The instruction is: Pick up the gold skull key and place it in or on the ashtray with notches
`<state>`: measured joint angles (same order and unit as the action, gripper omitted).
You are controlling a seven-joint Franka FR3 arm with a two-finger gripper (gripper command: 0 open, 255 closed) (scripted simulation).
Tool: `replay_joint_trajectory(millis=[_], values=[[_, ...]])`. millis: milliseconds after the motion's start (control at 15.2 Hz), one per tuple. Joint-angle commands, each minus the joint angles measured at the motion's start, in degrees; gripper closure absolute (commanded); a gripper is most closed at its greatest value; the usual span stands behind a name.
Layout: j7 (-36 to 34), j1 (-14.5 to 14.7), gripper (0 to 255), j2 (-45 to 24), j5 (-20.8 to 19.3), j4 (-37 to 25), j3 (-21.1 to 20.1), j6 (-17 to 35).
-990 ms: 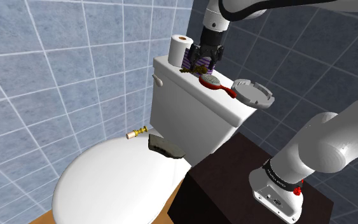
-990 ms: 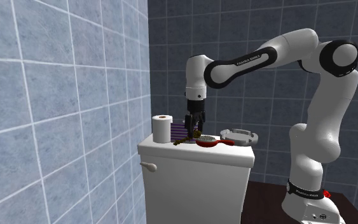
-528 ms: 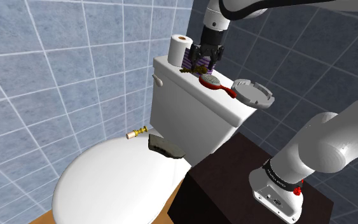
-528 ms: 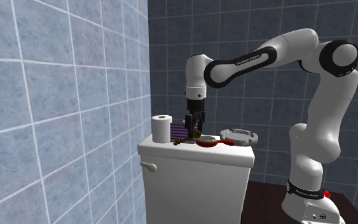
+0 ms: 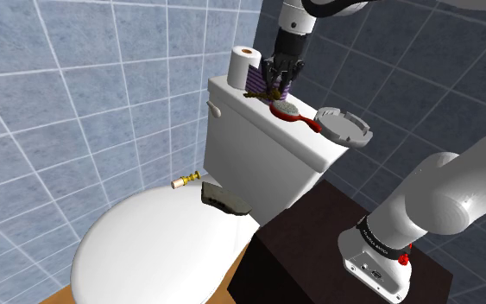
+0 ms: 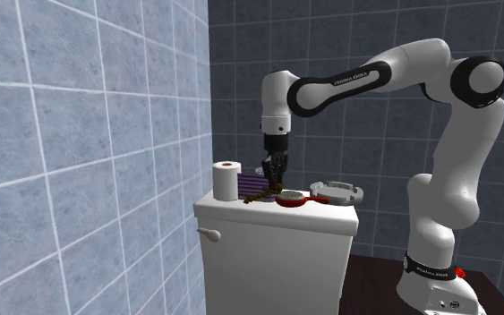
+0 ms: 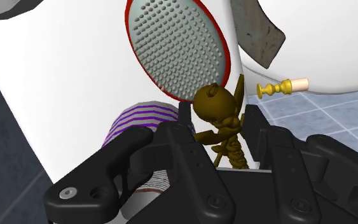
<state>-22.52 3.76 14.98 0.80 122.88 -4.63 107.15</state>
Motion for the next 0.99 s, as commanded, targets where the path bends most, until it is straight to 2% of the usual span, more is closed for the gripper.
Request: replay_joint_trajectory(millis=[0,924], values=[[0.04,0.06,255,-0.08,0.07,-1.2,-0.04,-1.3],[0.06,-0.01,255,-0.16,0.0,-11.44,0.08,-11.46]])
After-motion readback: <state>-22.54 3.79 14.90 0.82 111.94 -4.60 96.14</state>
